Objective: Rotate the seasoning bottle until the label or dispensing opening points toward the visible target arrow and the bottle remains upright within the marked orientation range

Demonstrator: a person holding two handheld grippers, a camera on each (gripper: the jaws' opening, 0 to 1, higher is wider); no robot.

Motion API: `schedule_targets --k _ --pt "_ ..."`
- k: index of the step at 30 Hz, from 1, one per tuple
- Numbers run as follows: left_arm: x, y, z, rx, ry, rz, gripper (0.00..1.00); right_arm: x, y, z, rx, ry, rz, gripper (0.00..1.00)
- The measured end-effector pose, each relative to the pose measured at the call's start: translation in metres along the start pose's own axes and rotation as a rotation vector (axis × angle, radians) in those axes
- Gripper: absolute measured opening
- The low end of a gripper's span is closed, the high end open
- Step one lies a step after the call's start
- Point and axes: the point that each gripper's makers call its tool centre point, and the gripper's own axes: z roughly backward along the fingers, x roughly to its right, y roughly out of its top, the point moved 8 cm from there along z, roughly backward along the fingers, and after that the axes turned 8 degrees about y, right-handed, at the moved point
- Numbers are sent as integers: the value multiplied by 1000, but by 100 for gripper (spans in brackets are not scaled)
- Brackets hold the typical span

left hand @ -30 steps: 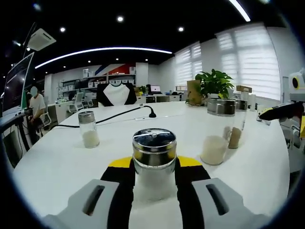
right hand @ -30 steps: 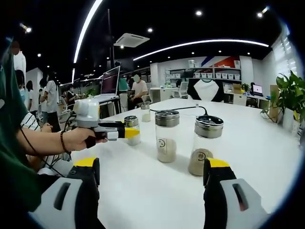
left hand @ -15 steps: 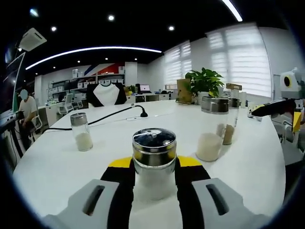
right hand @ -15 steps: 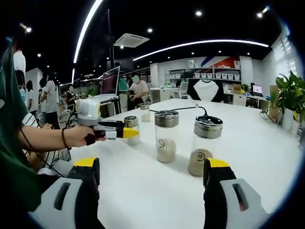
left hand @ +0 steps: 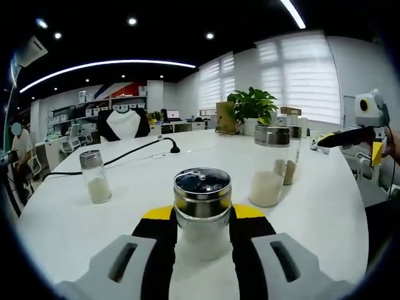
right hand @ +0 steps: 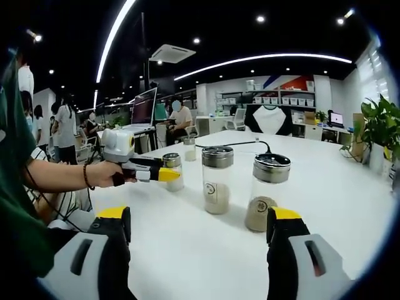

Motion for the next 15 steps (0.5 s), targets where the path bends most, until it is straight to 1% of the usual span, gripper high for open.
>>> schedule_targets --k 15 --pt "-6 1 -3 1 -135 -49 34 -1 -2 0 -10 3 -4 92"
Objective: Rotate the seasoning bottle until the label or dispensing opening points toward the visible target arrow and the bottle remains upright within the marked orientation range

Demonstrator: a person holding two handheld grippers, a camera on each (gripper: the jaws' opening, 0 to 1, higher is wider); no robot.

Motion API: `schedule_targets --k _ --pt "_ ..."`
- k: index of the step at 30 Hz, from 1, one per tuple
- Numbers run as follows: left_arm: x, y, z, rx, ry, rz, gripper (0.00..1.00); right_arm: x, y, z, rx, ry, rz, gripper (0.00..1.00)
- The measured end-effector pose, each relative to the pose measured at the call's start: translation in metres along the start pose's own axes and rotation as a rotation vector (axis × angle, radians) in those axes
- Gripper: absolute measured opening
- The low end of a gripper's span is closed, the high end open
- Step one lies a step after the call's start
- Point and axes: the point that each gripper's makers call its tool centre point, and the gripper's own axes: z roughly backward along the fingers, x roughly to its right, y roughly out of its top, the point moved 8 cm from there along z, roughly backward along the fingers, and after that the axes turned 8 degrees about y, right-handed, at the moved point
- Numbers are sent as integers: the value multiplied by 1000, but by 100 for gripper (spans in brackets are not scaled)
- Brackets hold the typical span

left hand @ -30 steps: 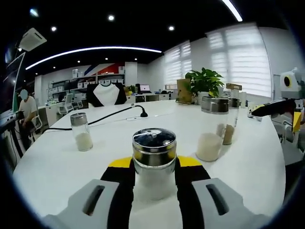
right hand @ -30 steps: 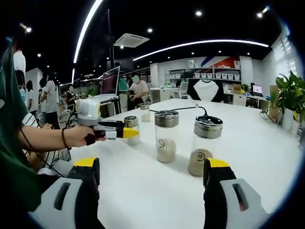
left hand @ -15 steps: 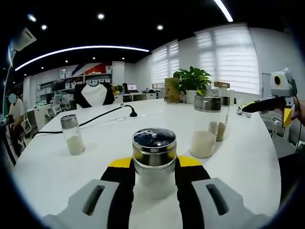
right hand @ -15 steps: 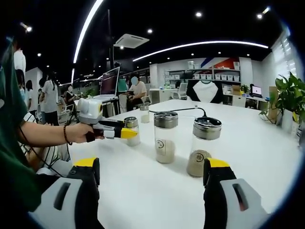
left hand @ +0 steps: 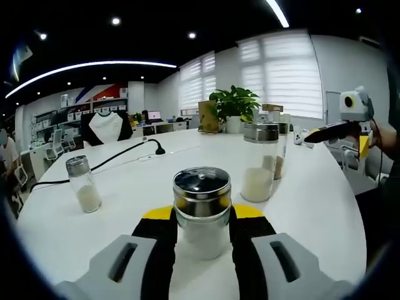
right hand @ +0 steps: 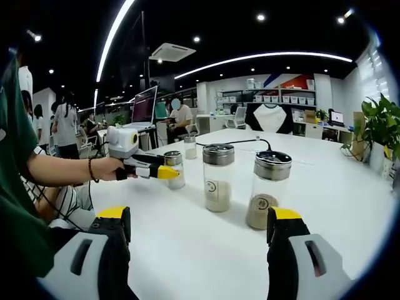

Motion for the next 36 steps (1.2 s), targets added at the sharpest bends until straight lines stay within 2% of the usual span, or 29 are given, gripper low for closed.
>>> schedule_targets --k 20,36 --pt "-6 -2 -2 27 -109 -5 34 3 3 -1 -18 -5 35 95" --pt "-5 -2 -1 18 -106 1 35 2 3 -1 -8 -1 24 94"
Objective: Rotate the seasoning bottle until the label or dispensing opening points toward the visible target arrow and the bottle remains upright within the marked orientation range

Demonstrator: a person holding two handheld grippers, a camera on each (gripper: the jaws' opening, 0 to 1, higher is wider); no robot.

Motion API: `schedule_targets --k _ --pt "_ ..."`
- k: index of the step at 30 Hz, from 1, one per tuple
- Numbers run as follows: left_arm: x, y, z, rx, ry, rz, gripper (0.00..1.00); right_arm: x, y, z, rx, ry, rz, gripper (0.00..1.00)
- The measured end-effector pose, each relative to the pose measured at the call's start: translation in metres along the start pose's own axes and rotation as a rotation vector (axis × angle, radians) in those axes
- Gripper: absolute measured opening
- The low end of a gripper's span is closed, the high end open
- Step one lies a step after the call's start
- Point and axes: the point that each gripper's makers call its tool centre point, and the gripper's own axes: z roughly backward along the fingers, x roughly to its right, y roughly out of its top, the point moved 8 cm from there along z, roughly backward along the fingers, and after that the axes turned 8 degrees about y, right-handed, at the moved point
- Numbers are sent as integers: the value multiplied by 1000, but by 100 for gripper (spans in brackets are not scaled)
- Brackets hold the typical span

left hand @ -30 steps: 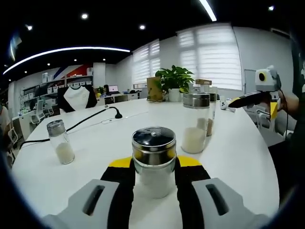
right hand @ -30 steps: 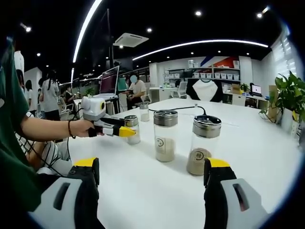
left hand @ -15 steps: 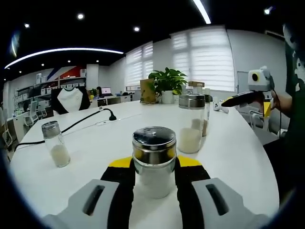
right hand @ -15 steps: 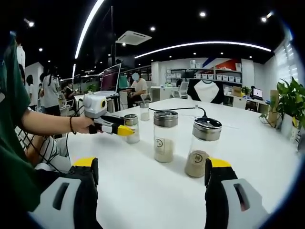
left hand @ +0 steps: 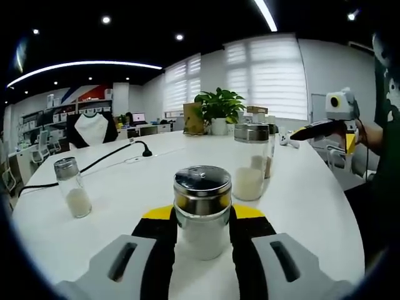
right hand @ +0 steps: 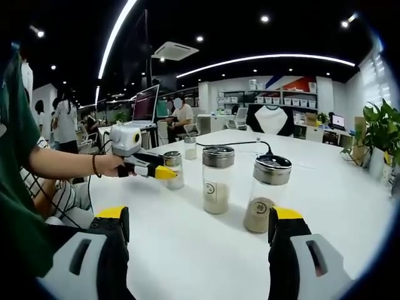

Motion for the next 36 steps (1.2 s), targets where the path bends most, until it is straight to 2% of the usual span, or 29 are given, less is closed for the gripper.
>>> schedule_targets --k 2,6,8,13,16,17,19,23,25,28,36 --pt "2 -1 2 3 3 8 39 0 0 1 0 -2 -1 94" --pt "4 -2 8 4 50 -25 58 1 -2 2 -3 -7 -6 94" --pt "8 -3 12 7 53 14 58 1 -2 2 -4 -8 -9 94" --pt "16 -2 18 16 94 41 59 2 -4 3 -9 -10 -14 94" --pt "23 -2 20 21 100 24 59 1 -4 2 -8 -9 -16 94" --pt "23 -3 20 11 116 46 60 1 -4 2 -8 -7 -16 94" --pt "24 -3 20 29 135 92 63 0 -3 2 -2 -3 -12 94" --pt "28 -3 21 27 195 95 63 1 -3 2 -6 -12 -13 94" --pt "30 -3 19 41 200 166 64 3 -2 3 4 -19 -18 94" --pt "29 -3 20 33 252 134 64 3 -1 3 4 -22 -15 94" --pt "35 3 20 65 360 165 64 1 -6 2 -8 -18 -28 94"
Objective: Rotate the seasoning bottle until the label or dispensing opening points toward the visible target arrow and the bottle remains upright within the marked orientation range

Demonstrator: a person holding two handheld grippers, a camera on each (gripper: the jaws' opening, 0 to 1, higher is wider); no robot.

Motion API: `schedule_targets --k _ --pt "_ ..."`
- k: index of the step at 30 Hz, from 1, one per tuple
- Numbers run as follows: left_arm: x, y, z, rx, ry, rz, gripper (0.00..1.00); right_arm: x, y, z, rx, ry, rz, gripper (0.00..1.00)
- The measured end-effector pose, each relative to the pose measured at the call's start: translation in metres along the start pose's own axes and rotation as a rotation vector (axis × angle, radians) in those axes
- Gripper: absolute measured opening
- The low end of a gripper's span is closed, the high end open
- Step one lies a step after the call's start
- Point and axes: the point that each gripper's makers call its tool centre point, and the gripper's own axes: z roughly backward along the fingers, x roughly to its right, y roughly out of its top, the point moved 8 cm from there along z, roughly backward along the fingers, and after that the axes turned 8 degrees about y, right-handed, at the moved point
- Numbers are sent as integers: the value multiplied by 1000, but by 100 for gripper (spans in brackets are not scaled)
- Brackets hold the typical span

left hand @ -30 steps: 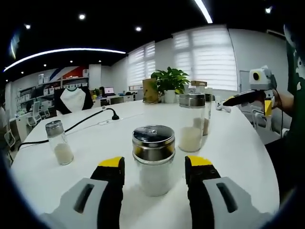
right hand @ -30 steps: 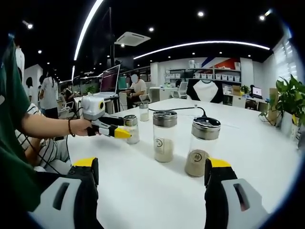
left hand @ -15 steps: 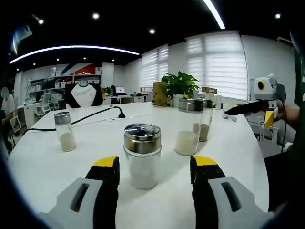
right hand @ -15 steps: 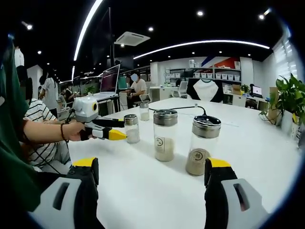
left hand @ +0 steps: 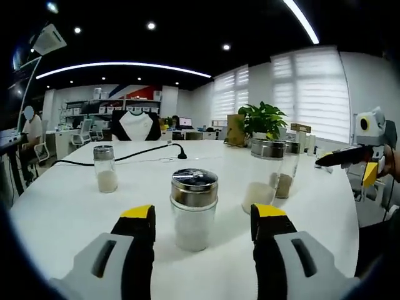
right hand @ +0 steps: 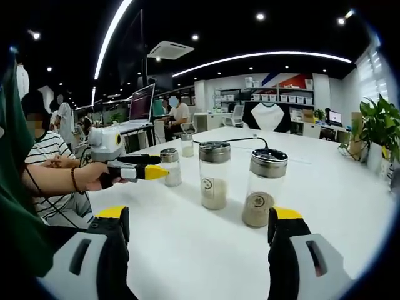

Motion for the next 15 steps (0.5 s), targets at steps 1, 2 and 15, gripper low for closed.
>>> schedule_targets --k 1,2,15 --pt "2 0 0 0 11 1 64 0 0 0 1 0 -1 94" --pt "3 0 -1 0 16 0 65 0 0 0 1 0 0 94" --pt "12 -7 -14 -14 179 -6 59 0 -1 1 0 -6 -2 94"
